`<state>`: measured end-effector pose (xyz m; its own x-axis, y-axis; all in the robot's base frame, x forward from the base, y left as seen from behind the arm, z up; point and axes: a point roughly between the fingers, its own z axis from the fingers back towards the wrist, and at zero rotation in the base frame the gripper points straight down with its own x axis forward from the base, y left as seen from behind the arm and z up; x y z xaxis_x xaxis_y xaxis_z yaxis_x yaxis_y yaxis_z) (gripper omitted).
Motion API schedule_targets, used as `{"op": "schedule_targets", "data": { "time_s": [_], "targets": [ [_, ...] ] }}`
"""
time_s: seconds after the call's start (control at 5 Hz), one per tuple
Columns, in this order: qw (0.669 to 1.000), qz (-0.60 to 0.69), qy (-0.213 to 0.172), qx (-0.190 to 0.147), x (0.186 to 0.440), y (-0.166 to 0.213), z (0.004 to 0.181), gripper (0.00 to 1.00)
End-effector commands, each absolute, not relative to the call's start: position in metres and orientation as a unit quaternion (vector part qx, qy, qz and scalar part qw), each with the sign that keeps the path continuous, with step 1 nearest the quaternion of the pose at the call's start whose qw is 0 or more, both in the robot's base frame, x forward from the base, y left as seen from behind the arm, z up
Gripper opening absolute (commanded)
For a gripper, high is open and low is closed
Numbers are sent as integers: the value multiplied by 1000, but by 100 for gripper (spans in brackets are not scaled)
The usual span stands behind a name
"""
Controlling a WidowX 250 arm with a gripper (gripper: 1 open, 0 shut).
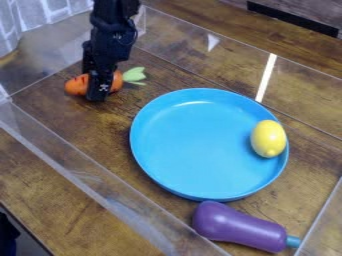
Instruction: Remove the carrot from the blue tray and put it on the table
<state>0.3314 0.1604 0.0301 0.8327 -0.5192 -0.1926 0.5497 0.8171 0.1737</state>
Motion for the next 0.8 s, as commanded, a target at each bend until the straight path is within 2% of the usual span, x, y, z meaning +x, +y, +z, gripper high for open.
{"op": "schedule_targets", "data": {
  "time_s": [0.0, 0.6],
  "targets": [
    [954, -265, 38, 133, 339, 168, 51, 100],
    [959, -248, 15, 138, 339, 169, 65, 100]
  ]
}}
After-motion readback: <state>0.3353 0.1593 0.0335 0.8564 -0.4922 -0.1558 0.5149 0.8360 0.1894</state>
